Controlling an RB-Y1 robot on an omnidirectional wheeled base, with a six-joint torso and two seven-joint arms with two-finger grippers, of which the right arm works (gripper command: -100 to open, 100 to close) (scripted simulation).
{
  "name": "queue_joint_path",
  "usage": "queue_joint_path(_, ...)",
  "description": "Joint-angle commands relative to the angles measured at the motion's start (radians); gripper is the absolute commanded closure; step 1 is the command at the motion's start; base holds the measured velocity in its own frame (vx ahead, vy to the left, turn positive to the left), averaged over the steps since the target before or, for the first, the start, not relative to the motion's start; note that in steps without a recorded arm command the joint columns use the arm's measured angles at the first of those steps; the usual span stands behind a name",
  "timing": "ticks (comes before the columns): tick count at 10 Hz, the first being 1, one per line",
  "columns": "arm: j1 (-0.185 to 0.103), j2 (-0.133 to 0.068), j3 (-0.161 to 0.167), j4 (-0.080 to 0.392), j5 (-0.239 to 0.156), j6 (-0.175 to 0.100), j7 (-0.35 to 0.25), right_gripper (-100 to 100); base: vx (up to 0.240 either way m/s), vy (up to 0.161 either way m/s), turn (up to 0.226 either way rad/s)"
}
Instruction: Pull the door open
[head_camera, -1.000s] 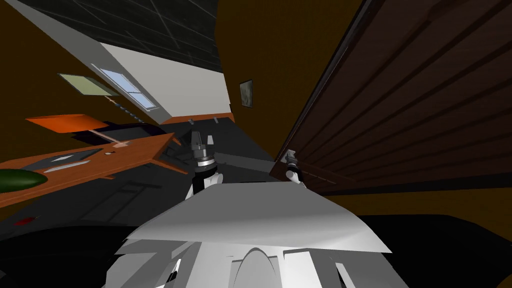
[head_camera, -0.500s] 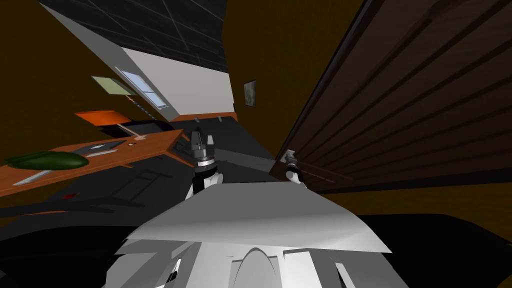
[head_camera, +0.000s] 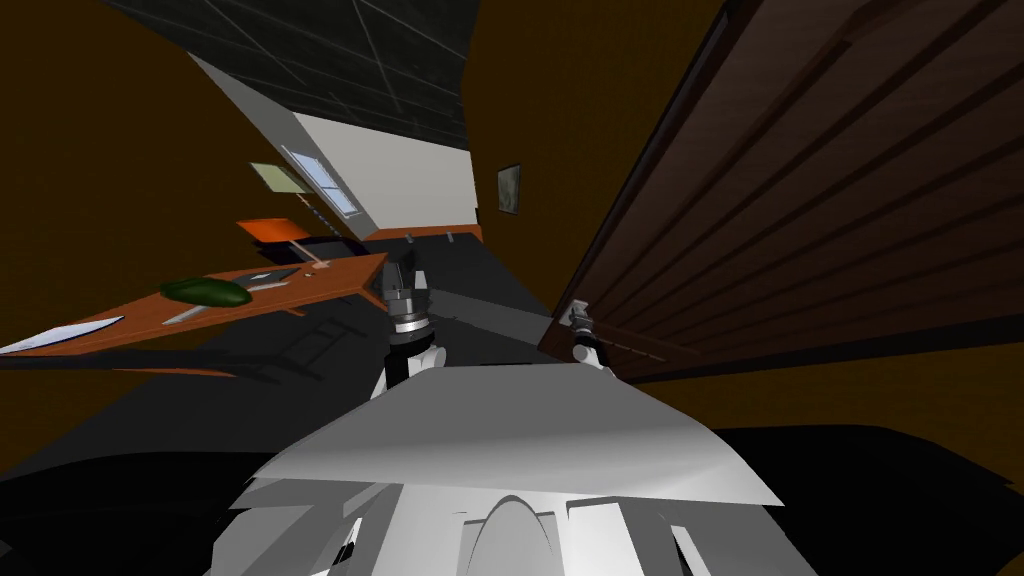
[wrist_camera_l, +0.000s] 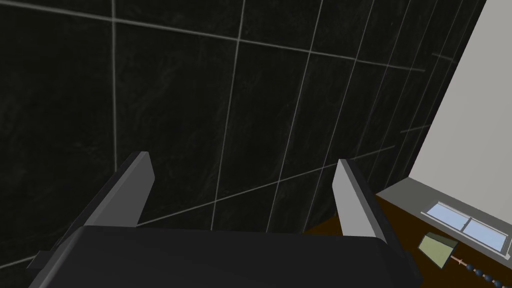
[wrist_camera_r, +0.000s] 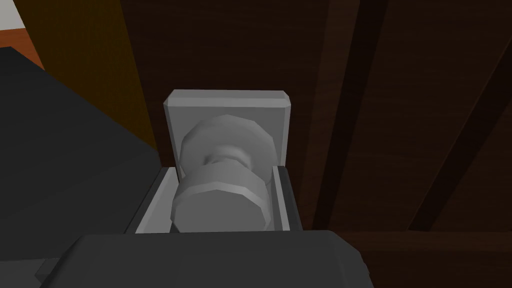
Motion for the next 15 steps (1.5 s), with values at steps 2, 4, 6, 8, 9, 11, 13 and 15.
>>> queue_joint_path(2,0.011,-0.020,0.025,-0.011,-0.001,-0.007,-0.019,100,-0.207,-0.038,0.109)
queue_joint_path(4,0.014,-0.028,0.035,-0.011,0.002,-0.010,-0.027,100,-0.118,-0.015,0.069)
queue_joint_path(6,0.021,-0.043,0.049,-0.016,0.004,-0.016,-0.042,100,-0.216,-0.034,0.132)
queue_joint_path(8,0.030,-0.061,0.066,-0.023,0.006,-0.024,-0.059,100,-0.201,-0.020,0.112)
queue_joint_path(9,0.034,-0.071,0.075,-0.026,0.008,-0.028,-0.068,100,-0.219,-0.028,0.118)
queue_joint_path(11,0.042,-0.088,0.091,-0.033,0.010,-0.035,-0.084,100,-0.210,-0.036,0.119)
queue_joint_path(13,0.049,-0.104,0.106,-0.039,0.012,-0.042,-0.098,100,-0.188,-0.030,0.098)
queue_joint_path(15,0.053,-0.111,0.114,-0.040,0.013,-0.044,-0.103,100,-0.117,-0.019,0.067)
